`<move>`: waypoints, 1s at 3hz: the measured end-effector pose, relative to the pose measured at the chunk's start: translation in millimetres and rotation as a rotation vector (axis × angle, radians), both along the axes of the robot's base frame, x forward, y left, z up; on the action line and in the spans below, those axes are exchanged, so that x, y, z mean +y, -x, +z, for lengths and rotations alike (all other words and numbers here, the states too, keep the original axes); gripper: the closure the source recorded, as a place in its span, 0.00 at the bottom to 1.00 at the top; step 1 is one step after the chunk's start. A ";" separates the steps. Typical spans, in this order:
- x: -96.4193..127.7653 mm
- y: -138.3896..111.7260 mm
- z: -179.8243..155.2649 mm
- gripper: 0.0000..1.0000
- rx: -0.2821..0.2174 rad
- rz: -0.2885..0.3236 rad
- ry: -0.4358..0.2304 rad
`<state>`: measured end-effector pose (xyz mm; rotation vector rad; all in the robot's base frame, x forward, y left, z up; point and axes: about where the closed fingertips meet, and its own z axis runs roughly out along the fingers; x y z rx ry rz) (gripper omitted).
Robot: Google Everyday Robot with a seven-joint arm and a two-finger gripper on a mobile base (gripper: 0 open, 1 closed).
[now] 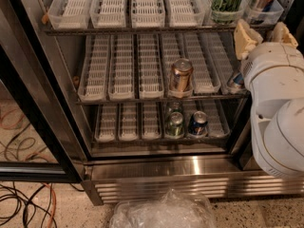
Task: Pick redbull can from top shelf of fridge
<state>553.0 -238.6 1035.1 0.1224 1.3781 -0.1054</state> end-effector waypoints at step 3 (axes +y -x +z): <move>-0.6 -0.9 1.9 0.37 -0.007 -0.005 0.003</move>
Offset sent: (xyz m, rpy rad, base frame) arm 0.0000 0.0000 0.0000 0.0000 0.0000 0.0000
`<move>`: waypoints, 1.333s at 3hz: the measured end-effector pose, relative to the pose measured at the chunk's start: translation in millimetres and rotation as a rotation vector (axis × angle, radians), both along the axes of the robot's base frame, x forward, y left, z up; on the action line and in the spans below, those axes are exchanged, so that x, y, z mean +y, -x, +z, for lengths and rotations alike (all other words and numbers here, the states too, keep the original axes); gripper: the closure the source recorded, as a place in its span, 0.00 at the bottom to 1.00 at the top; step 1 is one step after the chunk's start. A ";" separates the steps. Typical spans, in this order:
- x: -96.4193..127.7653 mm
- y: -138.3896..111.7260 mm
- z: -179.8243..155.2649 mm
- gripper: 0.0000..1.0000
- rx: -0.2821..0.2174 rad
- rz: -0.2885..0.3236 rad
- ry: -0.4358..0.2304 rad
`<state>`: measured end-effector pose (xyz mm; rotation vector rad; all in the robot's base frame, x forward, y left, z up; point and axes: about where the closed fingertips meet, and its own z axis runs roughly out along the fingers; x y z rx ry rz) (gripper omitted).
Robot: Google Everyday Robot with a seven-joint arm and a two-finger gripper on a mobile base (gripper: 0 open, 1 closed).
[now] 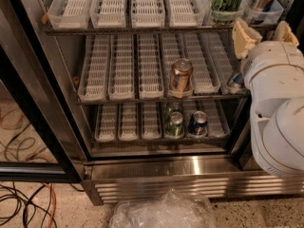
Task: Pick redbull can from top shelf of fridge
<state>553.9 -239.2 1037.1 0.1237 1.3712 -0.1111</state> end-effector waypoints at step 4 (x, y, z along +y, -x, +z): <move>-2.2 -31.2 19.8 0.37 -0.052 0.009 0.019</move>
Offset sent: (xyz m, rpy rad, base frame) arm 0.0250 -0.0025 0.0147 -0.0181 -0.0401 0.0140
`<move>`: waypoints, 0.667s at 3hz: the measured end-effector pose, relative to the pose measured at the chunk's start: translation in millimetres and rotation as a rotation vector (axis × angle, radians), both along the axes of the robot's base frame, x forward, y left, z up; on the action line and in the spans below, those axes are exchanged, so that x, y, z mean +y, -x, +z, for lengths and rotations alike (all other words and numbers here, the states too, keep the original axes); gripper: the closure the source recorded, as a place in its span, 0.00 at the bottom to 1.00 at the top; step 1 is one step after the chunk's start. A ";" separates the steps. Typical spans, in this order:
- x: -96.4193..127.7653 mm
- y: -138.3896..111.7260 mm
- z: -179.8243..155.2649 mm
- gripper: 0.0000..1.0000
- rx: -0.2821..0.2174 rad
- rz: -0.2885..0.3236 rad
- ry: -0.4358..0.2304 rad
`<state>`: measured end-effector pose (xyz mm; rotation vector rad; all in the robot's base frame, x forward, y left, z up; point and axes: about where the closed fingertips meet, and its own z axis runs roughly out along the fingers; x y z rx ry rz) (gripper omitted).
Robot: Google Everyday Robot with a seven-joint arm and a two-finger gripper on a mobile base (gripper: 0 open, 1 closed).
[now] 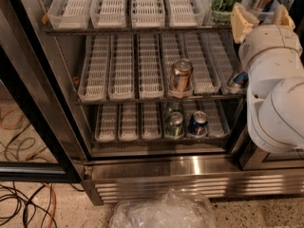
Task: Pick redbull can from top shelf of fridge
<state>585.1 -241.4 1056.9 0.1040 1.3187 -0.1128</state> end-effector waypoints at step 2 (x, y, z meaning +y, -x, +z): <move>-8.7 -12.4 5.6 0.39 -0.016 -0.035 0.009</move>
Offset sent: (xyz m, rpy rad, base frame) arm 0.0190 -0.0166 0.0072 -0.0095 -0.0224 -0.0654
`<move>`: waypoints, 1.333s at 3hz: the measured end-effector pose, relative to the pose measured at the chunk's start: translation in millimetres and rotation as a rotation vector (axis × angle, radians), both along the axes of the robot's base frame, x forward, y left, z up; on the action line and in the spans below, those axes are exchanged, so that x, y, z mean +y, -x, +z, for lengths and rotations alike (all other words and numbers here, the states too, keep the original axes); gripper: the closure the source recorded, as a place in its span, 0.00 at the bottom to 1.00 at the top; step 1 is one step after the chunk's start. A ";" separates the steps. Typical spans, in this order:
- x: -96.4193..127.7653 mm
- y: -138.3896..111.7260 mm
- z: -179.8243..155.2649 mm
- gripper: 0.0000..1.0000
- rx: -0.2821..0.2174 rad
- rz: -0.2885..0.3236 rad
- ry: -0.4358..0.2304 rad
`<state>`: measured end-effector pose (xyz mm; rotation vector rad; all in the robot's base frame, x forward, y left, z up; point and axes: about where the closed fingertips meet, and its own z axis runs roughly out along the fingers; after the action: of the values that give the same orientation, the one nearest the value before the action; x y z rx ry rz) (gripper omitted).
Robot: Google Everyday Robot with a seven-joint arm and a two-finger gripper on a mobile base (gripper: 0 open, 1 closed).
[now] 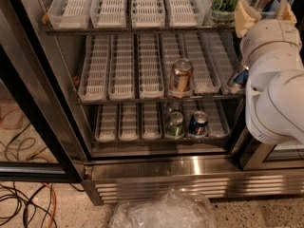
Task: Pick redbull can from top shelf of fridge
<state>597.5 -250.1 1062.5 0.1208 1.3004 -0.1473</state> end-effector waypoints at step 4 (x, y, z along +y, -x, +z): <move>-17.0 -15.1 7.4 0.39 -0.027 -0.042 0.002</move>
Offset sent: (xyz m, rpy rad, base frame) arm 0.0114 -0.0228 0.0008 0.0074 -0.0071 -0.0720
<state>612.6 -267.1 1069.9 0.1477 1.2717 -0.1822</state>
